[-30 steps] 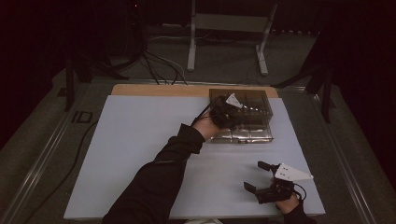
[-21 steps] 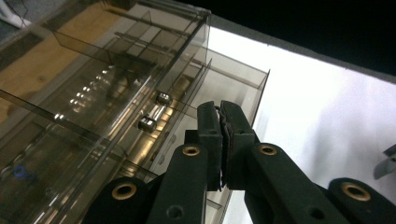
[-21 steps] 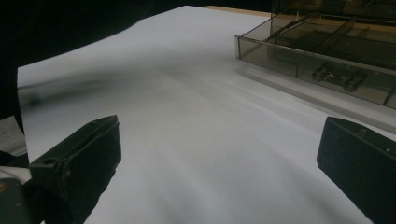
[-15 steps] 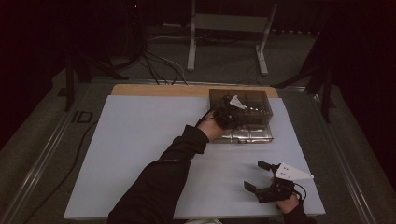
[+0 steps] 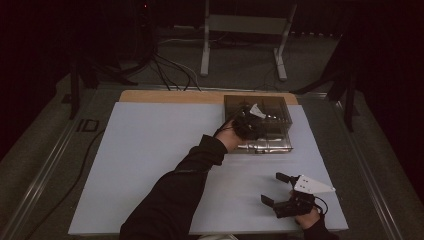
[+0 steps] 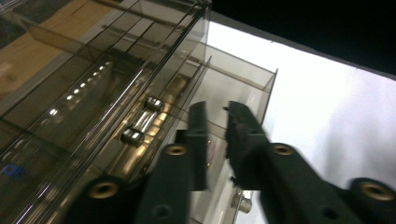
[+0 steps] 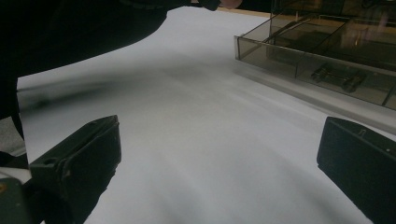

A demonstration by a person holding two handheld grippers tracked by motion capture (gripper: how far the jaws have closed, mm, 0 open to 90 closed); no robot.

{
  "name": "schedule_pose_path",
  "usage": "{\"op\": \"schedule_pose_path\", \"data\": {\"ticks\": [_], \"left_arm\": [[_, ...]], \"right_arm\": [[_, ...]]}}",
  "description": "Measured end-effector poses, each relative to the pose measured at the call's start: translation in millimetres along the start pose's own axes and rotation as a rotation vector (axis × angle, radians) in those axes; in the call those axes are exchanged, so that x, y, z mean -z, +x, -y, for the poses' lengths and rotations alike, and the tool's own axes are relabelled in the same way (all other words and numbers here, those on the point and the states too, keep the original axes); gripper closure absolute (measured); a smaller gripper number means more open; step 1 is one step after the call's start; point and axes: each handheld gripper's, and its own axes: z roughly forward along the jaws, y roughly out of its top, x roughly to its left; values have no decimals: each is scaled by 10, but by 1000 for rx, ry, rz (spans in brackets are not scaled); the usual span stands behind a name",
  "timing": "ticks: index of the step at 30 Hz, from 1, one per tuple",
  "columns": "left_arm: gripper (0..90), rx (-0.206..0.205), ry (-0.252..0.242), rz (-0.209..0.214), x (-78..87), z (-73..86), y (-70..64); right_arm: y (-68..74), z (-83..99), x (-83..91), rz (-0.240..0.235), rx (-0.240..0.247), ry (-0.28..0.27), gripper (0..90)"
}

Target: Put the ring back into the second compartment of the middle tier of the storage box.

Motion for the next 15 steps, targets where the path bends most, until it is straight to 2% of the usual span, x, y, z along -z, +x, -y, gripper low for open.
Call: {"op": "schedule_pose_path", "data": {"ticks": [2,3,5,12,15], "left_arm": [[628,2,7,-9,17,-9,-8],[612,10,4,2,32,-16,-9],[549,1,2,-11,62,-33,-34],[465,-8,-25,-22,202,-59,-81],[424,-10,-34,-18,316,-54,-82]], "right_arm": [[-4,-1,3,0,-2,-3,0],[-4,0,6,1,-1,-3,0],[-4,1,10,2,-2,-2,0],[-5,5,8,3,0,0,0],[-11,8,9,2,-3,-2,0]]}}
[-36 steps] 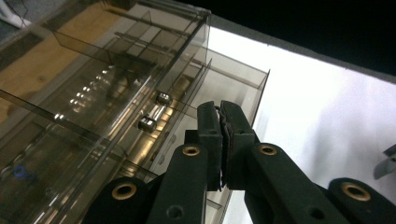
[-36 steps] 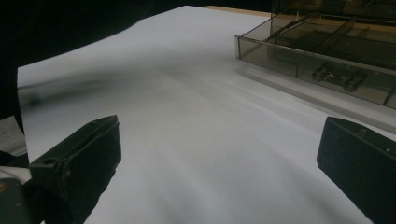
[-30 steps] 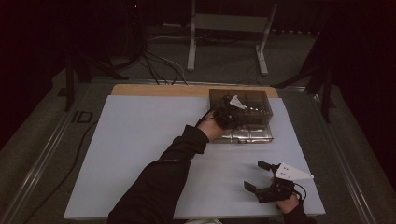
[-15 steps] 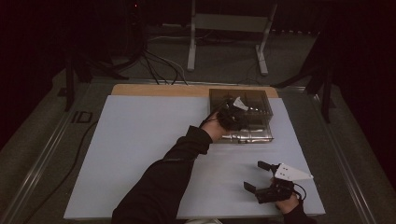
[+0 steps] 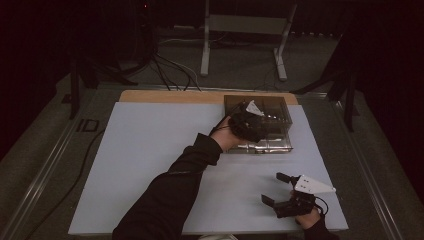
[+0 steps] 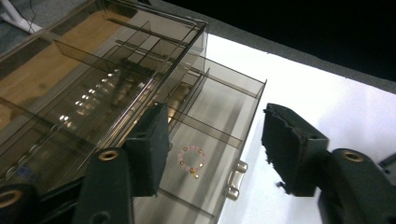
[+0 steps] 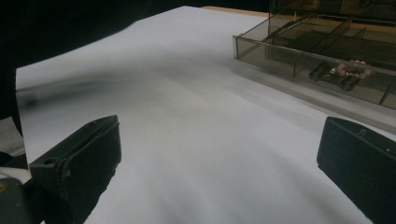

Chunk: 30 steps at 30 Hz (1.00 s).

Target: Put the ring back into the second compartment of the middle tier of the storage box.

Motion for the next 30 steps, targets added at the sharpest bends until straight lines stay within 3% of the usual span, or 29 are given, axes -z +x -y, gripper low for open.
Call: {"op": "schedule_pose_path", "data": {"ticks": [7,9,10,13,19,23,25,30], "left_arm": [[301,11,-13,-10,162,18,38],[214,24,-21,4,206,20,69],[214,27,-29,25,229,23,83],[153,36,-41,25,280,19,104],[16,-12,-41,62,346,35,101],[7,12,-47,79,402,72,124],[7,1,-42,52,449,107,138],[7,7,-45,36,520,158,165]], "right_arm": [[-17,14,-2,-1,-5,4,0],[-23,18,-7,0,-8,6,0],[-25,19,-8,0,-7,7,0],[-25,21,-11,-1,-11,7,0],[-23,20,-10,-1,-10,5,0],[-22,17,-8,0,-11,4,0],[-17,15,-10,-1,-13,5,0],[-3,6,-13,-2,-3,8,0]]}}
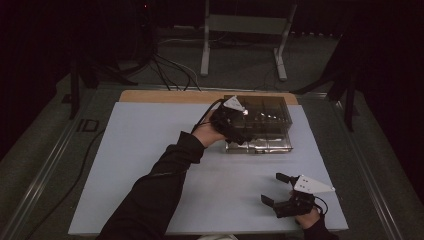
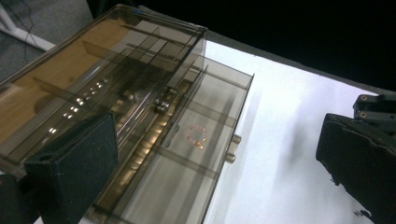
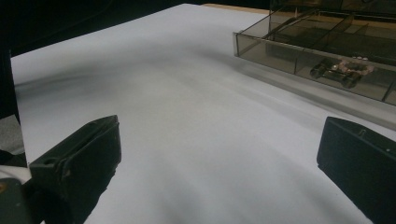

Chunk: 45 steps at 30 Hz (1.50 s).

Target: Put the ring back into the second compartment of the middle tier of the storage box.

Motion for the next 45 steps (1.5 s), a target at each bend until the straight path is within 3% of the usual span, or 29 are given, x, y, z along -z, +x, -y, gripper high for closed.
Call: {"op": "schedule_pose_path", "data": {"ticks": [6,18,35,45], "left_arm": [[7,-18,-12,5,118,42,-3],[7,10,-41,-26,425,182,21],[7,67,-34,-106,844,667,133],[7,84,-21,-148,1007,898,127]], "right_arm": [[5,-8,-15,-1,-1,1,0],[19,-18,-34,-4,8,9,0],[28,-20,-43,-9,7,9,0],[27,-18,-48,-7,7,11,0]]}}
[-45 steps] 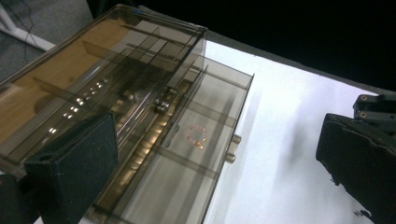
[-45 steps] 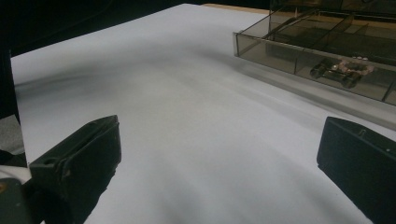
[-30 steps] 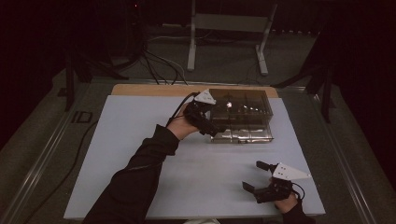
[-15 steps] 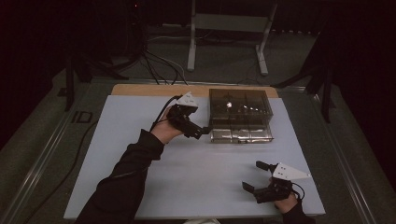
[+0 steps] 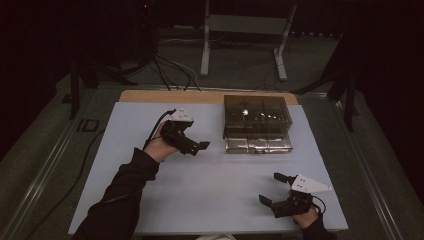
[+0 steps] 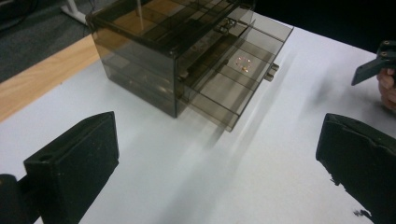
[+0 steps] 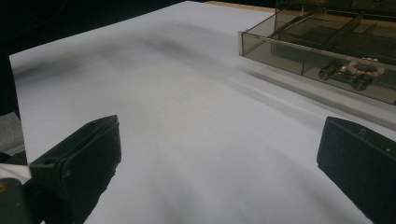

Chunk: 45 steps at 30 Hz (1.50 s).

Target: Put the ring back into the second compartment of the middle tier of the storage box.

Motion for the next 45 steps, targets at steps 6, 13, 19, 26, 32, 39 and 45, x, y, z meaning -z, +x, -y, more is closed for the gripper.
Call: {"op": "schedule_pose_path", "data": {"ticks": [6,13,19,26,32,39,45], "left_arm": [[7,9,-12,2,95,131,7],[7,33,-13,-28,216,339,17],[7,49,-37,-59,347,533,-12],[7,89,-46,-87,472,805,-9],[7,110,-31,-127,555,1040,-17],[7,155,-35,-155,658,1294,-32],[7,208,-41,-169,700,1516,-46]], "right_arm": [[-1,2,-1,0,0,1,0],[1,2,-3,0,2,3,0],[1,3,-4,2,1,4,0],[6,3,-7,3,2,5,0],[5,3,-9,5,1,6,0],[4,5,-10,6,0,9,0],[5,5,-13,8,2,11,0]]}}
